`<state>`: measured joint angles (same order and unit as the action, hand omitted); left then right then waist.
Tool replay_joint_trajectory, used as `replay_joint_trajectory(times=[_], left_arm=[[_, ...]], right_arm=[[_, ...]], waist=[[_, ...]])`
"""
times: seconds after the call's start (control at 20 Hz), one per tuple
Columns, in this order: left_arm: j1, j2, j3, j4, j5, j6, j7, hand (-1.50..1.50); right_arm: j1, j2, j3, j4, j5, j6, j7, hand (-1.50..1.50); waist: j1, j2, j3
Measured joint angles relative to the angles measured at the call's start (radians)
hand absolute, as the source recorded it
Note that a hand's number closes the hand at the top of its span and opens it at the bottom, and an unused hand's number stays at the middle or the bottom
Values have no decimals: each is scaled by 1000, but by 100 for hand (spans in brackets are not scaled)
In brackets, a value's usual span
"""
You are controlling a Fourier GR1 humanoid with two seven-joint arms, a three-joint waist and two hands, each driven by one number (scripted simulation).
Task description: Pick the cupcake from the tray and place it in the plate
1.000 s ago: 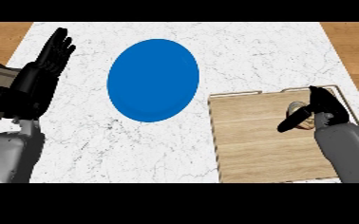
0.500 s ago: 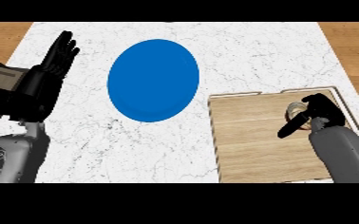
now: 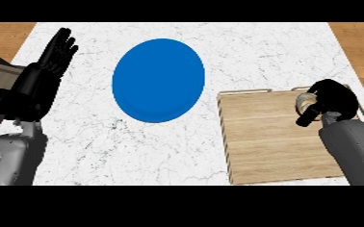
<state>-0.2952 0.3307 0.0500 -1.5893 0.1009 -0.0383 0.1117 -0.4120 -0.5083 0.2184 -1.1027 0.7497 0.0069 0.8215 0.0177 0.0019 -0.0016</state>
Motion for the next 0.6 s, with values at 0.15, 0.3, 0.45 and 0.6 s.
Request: replay_joint_trajectory(times=[0.15, 0.3, 0.45, 0.6], left_arm=[[5, -5, -8, -12, 0, -5, -4, 0], [-2, -8, -8, -9, -2, -2, 2, 0], [-8, -15, -13, -13, -10, 8, 18, 0], [3, -17, -9, -13, -13, 6, 10, 0]], right_arm=[[-12, -48, 55, -7, 12, 0, -223, 150], [-41, -90, 67, 19, 14, -39, -432, 150], [-77, -110, 53, 40, -17, -51, -608, 150], [-99, -108, 31, 16, -68, -47, -737, 150]], waist=[[15, 5, 3], [16, 8, 4], [8, 6, 4], [-1, 2, 3]])
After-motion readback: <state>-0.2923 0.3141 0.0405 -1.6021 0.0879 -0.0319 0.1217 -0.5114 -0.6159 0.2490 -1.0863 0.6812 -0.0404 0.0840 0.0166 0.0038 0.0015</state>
